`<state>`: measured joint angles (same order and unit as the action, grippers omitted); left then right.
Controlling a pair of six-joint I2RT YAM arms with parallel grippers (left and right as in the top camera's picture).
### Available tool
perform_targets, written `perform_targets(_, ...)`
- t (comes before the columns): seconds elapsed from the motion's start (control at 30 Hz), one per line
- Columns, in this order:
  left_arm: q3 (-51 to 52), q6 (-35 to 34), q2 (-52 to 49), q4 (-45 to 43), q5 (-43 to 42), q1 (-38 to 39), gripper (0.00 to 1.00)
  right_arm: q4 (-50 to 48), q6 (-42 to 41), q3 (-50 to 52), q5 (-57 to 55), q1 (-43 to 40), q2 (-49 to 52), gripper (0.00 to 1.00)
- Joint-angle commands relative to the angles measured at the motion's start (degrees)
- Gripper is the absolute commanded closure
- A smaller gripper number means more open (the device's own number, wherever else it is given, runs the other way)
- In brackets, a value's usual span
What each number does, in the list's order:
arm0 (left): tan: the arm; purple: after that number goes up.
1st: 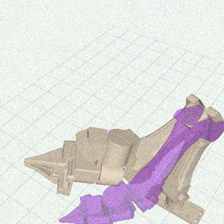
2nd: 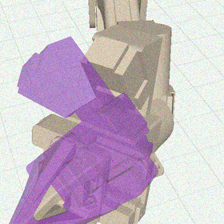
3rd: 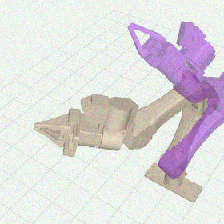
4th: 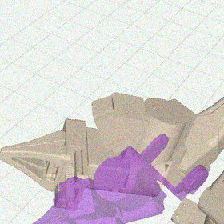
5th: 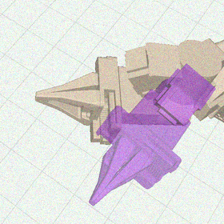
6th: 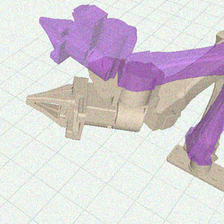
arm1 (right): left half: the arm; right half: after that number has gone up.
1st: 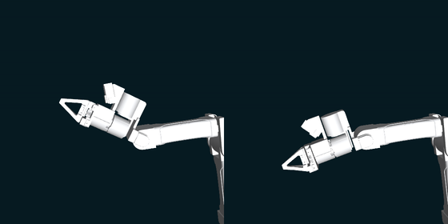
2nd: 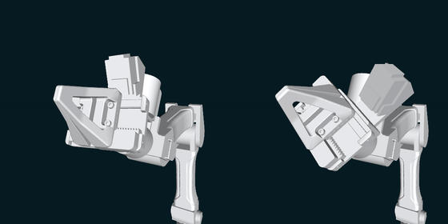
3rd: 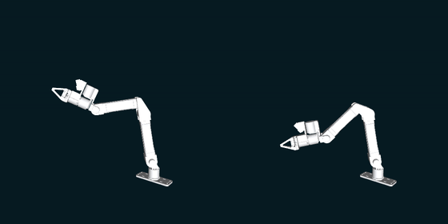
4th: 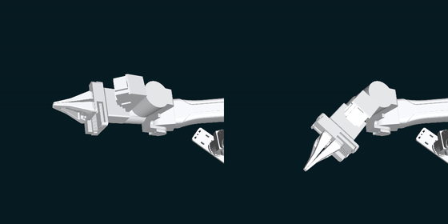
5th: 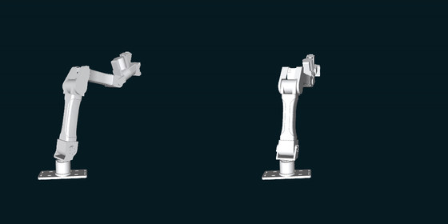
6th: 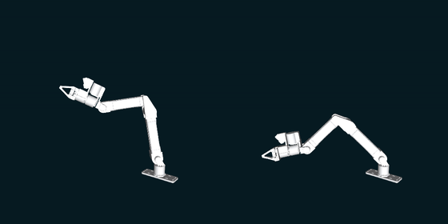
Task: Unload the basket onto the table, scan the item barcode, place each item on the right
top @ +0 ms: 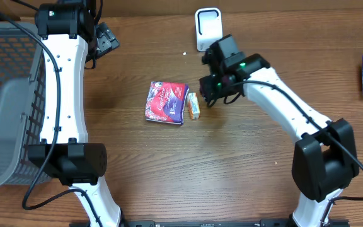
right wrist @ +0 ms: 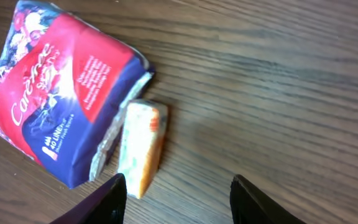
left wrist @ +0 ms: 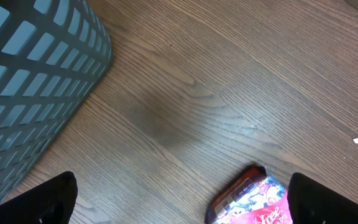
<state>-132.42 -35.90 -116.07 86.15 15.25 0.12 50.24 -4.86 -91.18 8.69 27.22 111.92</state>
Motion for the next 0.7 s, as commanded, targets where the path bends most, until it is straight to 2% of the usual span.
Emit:
perform_targets(0.0,-0.4,-0.5,-0.8,0.2,0.2,-0.1,0.0,0.6,0.1,-0.7,-4.7,1.9,-0.2,0.48)
perform_targets(0.37,-0.4,-0.5,-0.8,0.2,0.2,-0.1,0.0,-2.2,0.3,-0.7,-10.1,10.0,2.7,0.53)
perform_targets(0.67,-0.4,-0.5,-0.8,0.2,0.2,-0.1,0.0,-3.7,0.3,-0.7,-12.2,11.4,8.7,0.54)
